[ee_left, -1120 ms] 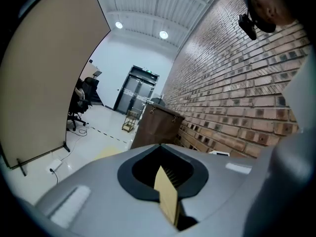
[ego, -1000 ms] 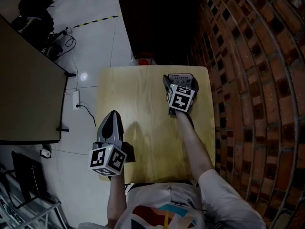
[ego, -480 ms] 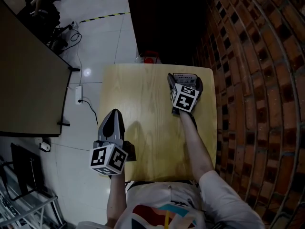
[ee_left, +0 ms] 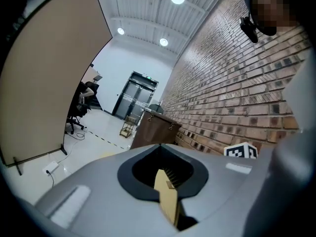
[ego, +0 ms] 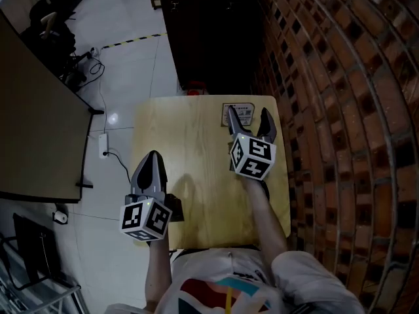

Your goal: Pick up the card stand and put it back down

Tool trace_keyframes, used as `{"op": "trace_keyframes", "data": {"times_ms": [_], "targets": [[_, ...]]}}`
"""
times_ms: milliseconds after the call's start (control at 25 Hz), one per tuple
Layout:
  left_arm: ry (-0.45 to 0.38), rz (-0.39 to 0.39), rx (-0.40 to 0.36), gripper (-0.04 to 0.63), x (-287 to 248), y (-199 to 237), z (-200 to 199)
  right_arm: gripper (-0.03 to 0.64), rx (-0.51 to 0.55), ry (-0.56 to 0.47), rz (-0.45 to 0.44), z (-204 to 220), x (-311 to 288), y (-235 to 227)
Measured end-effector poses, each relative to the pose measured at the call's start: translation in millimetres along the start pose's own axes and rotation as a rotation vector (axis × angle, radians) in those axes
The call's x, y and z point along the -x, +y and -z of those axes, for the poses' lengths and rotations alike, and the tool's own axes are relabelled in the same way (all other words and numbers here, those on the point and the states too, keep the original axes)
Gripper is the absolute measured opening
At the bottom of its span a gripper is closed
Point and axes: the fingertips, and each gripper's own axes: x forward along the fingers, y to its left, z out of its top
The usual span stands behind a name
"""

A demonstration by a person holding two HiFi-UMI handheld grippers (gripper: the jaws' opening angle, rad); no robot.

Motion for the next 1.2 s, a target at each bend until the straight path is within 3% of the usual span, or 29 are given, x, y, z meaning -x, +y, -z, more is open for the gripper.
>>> {"op": "trace_keyframes", "data": {"times_ms": [160, 360, 480, 760, 1200], "targets": [[-0.014, 0.071, -0.006, 0.005, 7.9, -25.2, -5.0, 0.166, -0.081, -0.128, -0.030, -54.4, 68.8, 4.4], [-0.046, 0.139, -0.033, 0.005, 27.0, -51.4, -17.4, 0.000, -0.144, -0.232, -0.122, -94.0, 150.4, 25.5], [-0.053, 0.165, -0.086, 0.005, 39.6, -64.1, -19.2, 0.000, -0.095, -0.277, -0.155, -98.0, 189.7, 40.3], [-0.093, 0.199, -0.185, 0.005, 65.2, -87.3, -28.1, 0.000, -0.012, -0.212, -0.217, -71.2, 218.2, 67.3], [-0.142, 0.218, -0.189, 0.005, 84.2, -102.6, -38.1, 0.000, -0.038, -0.172, -0.230, -64.8, 222.2, 61.3]]}}
